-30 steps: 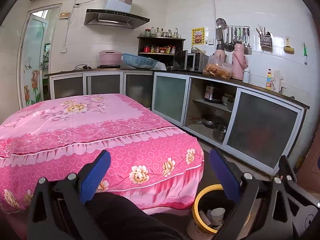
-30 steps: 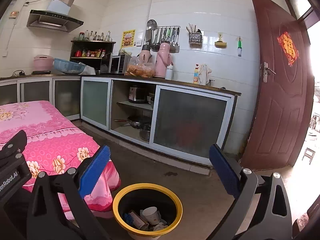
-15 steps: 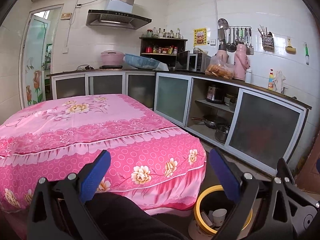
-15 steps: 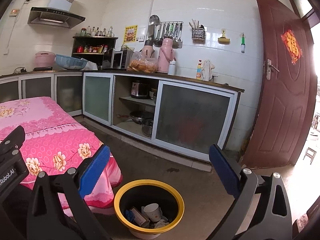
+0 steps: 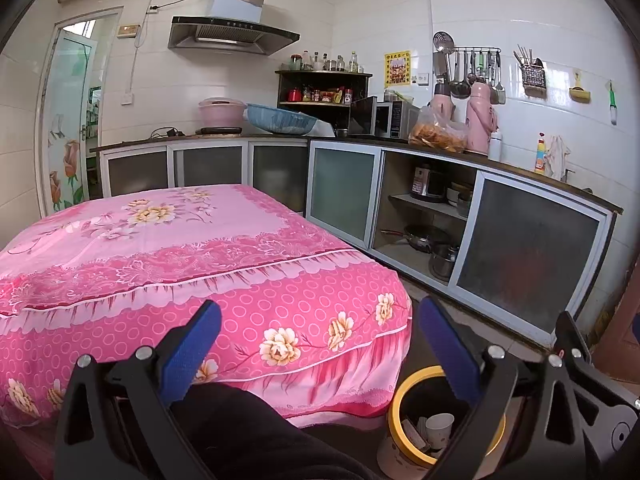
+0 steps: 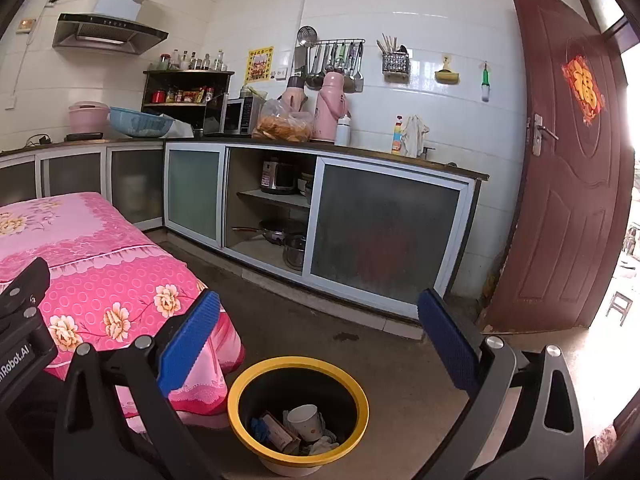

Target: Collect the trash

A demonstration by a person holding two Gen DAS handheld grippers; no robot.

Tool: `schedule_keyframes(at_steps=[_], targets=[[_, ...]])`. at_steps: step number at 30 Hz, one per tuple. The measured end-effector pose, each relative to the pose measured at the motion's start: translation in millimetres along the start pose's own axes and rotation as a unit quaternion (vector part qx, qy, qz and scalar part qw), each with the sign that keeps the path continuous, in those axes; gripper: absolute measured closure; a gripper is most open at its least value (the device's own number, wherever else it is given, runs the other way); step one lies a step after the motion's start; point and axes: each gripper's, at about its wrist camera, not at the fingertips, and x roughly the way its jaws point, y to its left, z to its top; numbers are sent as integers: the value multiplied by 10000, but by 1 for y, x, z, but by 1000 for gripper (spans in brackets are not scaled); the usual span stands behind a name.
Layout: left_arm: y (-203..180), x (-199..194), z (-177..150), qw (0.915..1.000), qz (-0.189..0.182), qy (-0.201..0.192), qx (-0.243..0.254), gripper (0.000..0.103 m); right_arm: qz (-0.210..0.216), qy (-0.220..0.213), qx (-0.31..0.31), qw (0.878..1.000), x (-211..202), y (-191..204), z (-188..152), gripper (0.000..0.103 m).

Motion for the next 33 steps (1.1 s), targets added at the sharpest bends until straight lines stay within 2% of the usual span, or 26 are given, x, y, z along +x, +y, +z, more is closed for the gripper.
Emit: schedule_keyframes(at_steps=[33], targets=[[-1, 1, -3, 10000, -11, 0, 22, 8, -79, 58, 71, 9999, -1, -7, -1, 8]])
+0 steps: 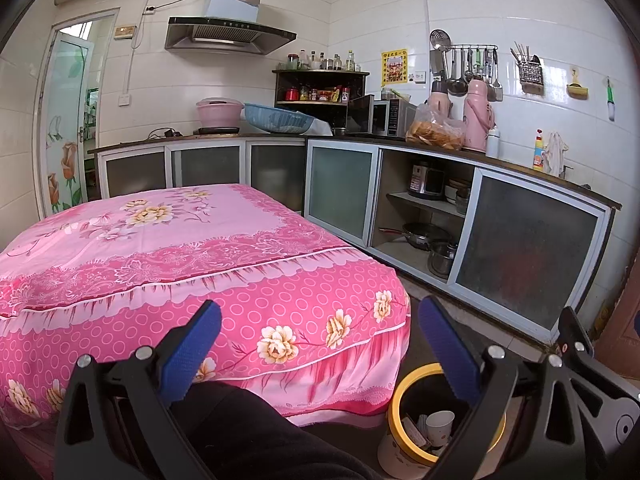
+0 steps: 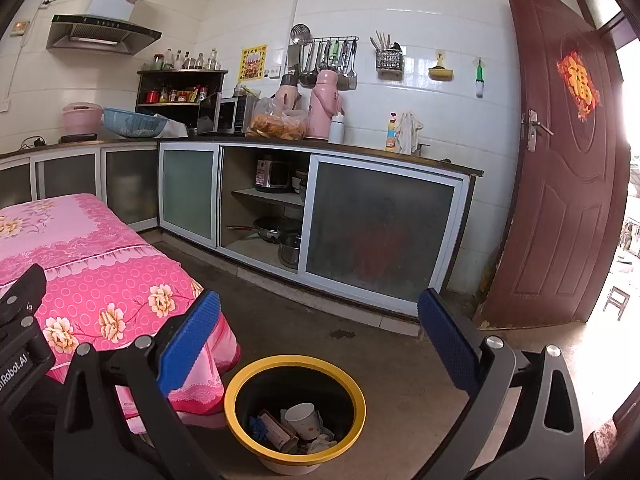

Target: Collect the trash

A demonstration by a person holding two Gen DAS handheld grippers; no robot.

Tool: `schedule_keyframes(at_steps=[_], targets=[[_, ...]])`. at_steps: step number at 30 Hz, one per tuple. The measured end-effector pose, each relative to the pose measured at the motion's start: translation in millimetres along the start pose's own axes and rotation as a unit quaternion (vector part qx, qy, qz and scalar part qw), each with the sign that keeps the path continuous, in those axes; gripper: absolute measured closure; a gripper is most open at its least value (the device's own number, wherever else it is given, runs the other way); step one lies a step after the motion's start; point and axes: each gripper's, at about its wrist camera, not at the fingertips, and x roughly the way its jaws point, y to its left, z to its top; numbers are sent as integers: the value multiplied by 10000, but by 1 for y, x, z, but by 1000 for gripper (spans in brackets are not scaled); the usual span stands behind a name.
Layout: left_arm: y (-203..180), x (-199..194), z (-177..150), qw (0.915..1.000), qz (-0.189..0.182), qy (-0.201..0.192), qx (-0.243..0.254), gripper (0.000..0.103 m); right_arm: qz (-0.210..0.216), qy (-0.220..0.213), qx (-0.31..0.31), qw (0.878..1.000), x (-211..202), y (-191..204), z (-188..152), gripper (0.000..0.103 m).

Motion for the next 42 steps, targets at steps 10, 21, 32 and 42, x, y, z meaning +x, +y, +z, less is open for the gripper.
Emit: schedule_keyframes(at_steps=[10, 21, 32, 42], targets=[[-1, 0, 1, 10000, 0, 1, 6, 8, 1, -5, 2, 10000, 0, -1, 0, 8], [0, 0, -2, 10000, 16, -3, 21, 8, -28, 15, 21, 10000, -3, -4, 0, 8], [3, 2, -4, 10000, -43, -18, 76, 8, -63, 26, 51, 10000, -4, -5, 0, 8], [10, 6, -4, 9999, -122, 100, 34, 8, -101, 36, 64, 9999, -5, -5, 0, 8]])
